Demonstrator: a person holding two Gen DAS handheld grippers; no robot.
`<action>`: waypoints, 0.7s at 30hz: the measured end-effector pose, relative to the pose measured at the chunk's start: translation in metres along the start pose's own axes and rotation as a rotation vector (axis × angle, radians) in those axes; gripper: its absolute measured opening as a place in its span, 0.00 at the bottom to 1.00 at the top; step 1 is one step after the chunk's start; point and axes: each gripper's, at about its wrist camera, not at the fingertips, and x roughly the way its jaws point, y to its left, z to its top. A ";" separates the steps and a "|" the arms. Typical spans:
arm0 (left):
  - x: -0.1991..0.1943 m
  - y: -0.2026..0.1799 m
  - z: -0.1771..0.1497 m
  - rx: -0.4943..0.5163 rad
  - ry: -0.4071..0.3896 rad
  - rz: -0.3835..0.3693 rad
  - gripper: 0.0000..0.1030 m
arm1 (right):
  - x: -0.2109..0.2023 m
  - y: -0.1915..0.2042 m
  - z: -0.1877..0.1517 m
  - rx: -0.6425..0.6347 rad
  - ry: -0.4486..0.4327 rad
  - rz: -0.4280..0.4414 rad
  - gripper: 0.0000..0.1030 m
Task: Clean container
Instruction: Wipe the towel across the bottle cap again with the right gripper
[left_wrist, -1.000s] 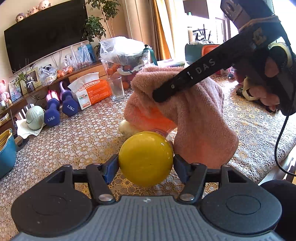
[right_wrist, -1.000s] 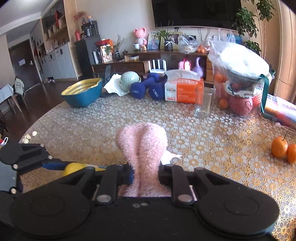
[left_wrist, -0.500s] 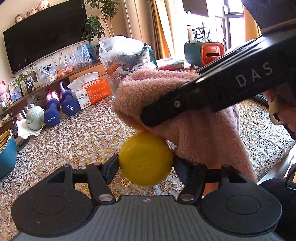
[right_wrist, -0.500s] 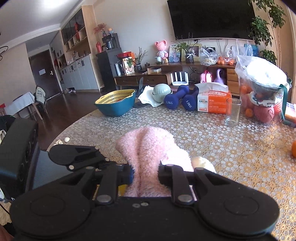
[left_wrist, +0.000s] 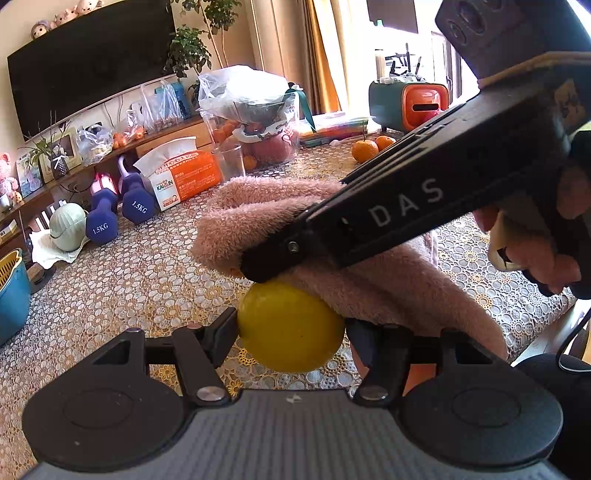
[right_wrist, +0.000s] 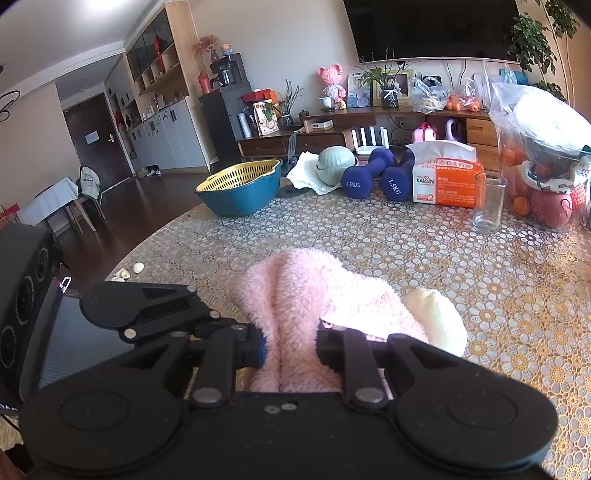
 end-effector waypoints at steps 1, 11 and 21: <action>0.001 0.001 -0.001 -0.005 0.002 -0.001 0.62 | 0.003 -0.002 0.001 0.005 0.005 0.000 0.18; 0.004 0.012 -0.005 -0.021 -0.008 -0.026 0.62 | 0.034 -0.045 0.005 0.091 0.048 -0.073 0.19; 0.006 0.019 -0.009 -0.034 -0.004 -0.042 0.62 | 0.042 -0.081 0.000 0.134 0.089 -0.164 0.18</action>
